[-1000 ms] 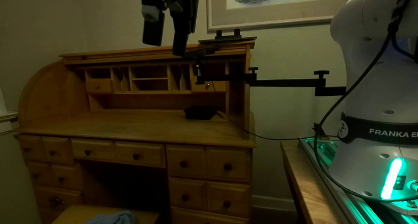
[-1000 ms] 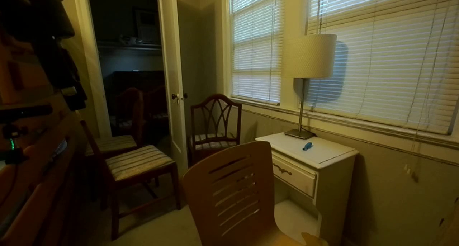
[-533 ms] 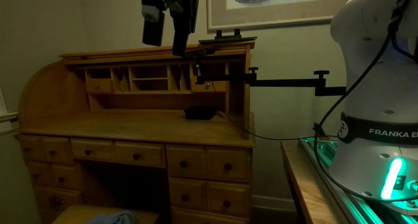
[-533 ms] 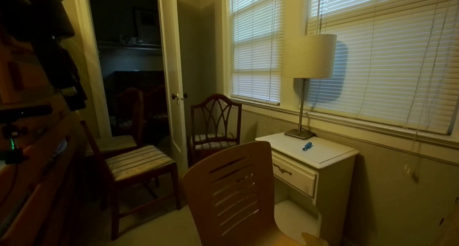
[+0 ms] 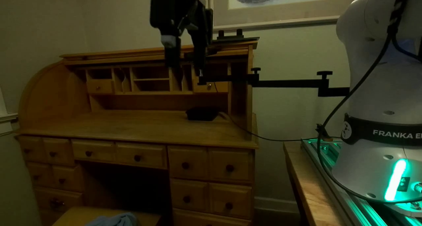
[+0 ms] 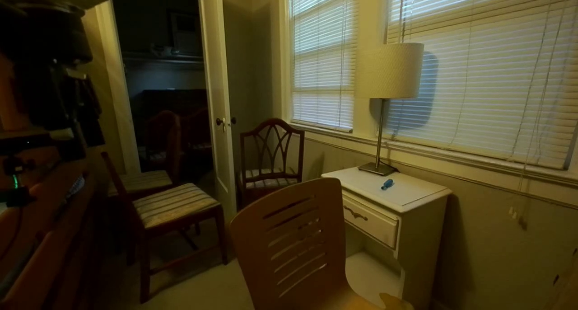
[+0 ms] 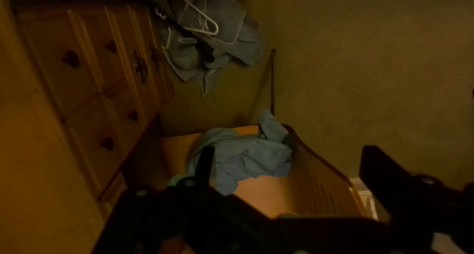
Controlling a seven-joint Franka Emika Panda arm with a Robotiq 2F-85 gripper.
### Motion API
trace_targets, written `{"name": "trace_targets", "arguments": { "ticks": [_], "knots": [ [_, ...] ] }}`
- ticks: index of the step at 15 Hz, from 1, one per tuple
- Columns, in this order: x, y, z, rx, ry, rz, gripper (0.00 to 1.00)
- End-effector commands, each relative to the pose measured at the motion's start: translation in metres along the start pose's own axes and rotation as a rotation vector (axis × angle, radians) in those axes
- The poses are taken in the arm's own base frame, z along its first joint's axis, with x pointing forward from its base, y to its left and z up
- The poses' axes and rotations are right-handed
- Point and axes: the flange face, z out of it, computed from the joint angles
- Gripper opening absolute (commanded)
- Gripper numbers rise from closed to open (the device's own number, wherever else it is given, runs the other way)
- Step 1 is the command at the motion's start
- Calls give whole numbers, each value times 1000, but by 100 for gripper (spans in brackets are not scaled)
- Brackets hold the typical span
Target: Open the topmost drawer on the right.
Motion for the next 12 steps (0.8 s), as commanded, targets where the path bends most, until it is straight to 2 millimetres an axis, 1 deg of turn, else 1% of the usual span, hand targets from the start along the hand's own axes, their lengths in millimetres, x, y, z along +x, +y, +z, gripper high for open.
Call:
{"name": "trace_targets", "arguments": {
  "ticks": [1,3,5,8,11,12],
  "knots": [
    [7,9,23,-69,-97,141,100],
    [9,15,34,-79,-134,213,100],
    [11,26,42,-100,-148,303,100],
    [14,42,50,-75,-136,442,100],
    [14,59,58,-89,-117,542,100],
    [26,62,55,-103,-90,577,100]
  ]
}}
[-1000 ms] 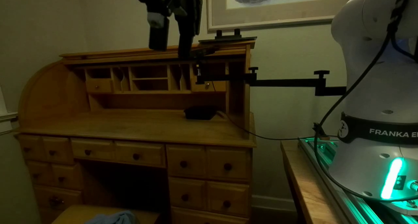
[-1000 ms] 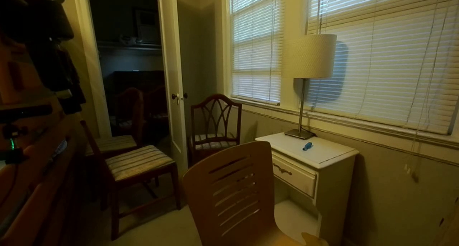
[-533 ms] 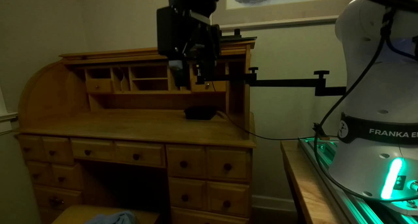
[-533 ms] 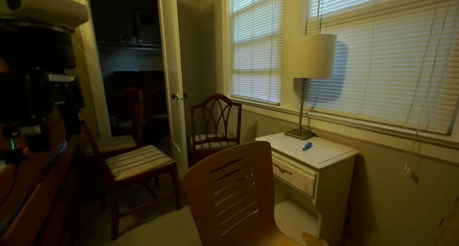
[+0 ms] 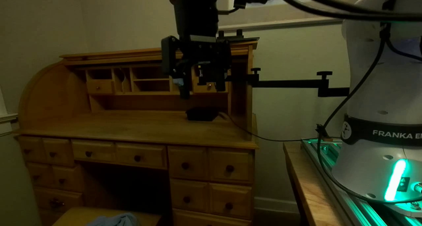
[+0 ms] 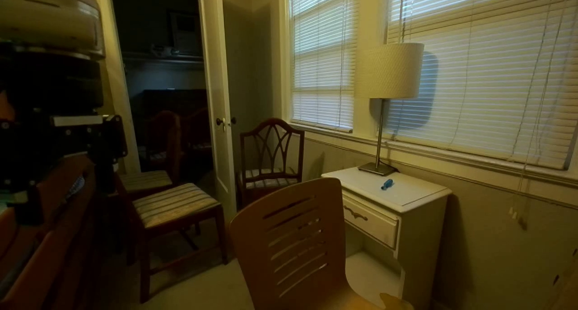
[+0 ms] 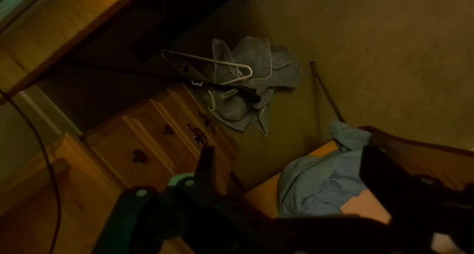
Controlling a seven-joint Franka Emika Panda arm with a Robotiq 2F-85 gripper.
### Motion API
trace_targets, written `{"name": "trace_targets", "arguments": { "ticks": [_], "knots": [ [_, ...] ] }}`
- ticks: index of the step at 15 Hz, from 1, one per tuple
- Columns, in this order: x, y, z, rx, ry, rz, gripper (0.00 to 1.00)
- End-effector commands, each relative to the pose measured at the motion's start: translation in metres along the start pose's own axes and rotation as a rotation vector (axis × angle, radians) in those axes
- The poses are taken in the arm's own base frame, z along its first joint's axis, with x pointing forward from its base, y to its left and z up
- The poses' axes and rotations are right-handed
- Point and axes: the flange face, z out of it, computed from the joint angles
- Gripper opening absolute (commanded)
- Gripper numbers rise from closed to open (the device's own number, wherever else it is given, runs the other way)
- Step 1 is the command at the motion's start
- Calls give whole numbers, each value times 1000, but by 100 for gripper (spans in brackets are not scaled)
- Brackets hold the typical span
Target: Open the topmost drawer on the right.
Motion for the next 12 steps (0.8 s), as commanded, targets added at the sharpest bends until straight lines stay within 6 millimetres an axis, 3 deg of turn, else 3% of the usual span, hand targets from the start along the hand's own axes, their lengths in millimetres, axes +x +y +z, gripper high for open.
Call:
{"name": "trace_targets", "arguments": {
  "ticks": [1,7,8,12],
  "knots": [
    [21,13,1,-25,77,134,100],
    [51,48,1,-83,135,263,100],
    [44,43,1,-85,120,246,100],
    [49,49,0,-80,115,264,100]
  ]
}}
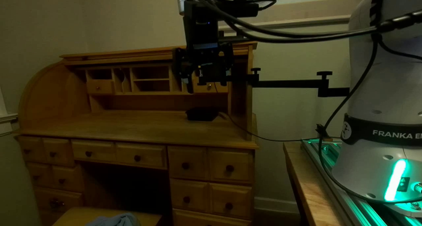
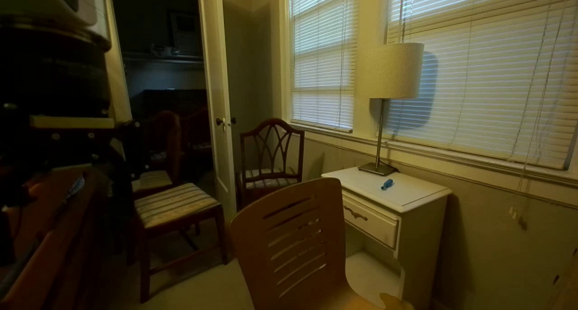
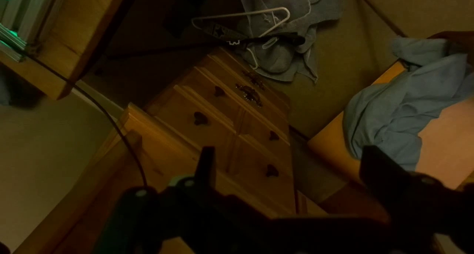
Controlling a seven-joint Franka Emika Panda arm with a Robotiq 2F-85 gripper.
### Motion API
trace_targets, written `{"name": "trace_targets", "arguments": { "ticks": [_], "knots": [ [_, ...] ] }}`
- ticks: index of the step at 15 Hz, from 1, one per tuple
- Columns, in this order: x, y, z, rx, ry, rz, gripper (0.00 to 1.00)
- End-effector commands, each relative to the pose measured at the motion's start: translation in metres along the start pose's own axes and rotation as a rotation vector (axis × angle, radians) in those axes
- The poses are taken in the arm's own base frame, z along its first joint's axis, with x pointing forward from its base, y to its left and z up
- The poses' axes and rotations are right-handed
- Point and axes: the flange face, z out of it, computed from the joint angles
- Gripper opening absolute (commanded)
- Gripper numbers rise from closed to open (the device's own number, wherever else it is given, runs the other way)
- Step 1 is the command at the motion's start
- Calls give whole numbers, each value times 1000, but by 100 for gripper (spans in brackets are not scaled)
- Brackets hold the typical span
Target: Open the topmost drawer on the right.
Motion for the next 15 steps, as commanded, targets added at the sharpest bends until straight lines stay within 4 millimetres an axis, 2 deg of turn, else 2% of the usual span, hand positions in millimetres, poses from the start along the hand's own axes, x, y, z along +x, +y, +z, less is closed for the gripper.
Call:
{"name": "trace_targets", "arguments": {
  "ticks": [1,2,9,15],
  "knots": [
    [0,0,0,0,-1,0,100],
    [1,-1,0,-22,12,28,100],
    [10,-9,37,0,-42,132,100],
    [12,-16,76,-14,-69,175,100]
  ]
}}
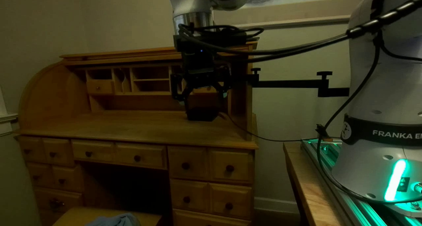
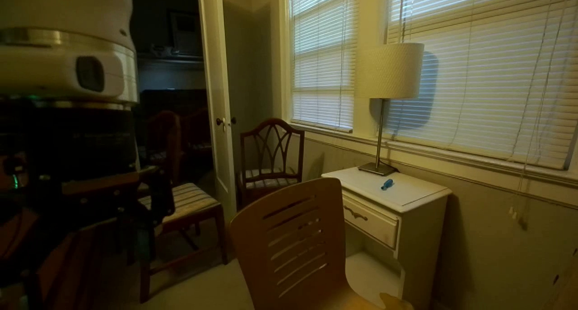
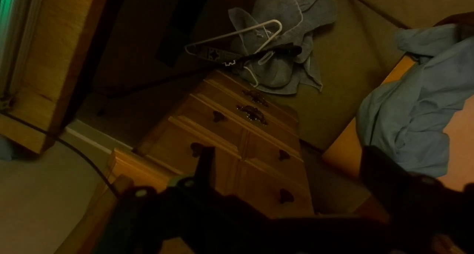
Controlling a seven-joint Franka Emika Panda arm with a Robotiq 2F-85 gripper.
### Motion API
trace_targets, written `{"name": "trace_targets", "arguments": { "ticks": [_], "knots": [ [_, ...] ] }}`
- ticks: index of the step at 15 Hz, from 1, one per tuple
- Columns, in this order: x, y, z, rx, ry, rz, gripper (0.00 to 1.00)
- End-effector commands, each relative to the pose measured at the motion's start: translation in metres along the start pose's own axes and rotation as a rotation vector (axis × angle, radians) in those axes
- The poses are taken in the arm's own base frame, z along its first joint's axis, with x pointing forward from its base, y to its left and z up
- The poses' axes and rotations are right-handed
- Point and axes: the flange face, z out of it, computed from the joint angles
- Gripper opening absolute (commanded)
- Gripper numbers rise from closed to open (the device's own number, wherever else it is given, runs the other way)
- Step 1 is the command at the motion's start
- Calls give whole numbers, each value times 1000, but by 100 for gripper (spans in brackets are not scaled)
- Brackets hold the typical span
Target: Open the topmost drawer on the right.
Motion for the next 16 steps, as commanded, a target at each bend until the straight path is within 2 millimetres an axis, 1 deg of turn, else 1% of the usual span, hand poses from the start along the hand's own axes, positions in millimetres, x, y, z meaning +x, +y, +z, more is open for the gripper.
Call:
{"name": "trace_targets", "arguments": {
  "ticks": [1,4,8,10,11,12,14,16],
  "knots": [
    [3,-4,28,-24,-3,35,100],
    [8,-1,49,-51,-14,78,100],
    [23,10,77,-95,3,170,100],
    [27,15,90,-107,-3,171,100],
    [28,17,93,-112,-12,171,100],
    [27,16,82,-111,-20,164,100],
    [29,19,91,-120,-32,172,100],
    [29,19,92,-122,-34,171,100]
  ]
}}
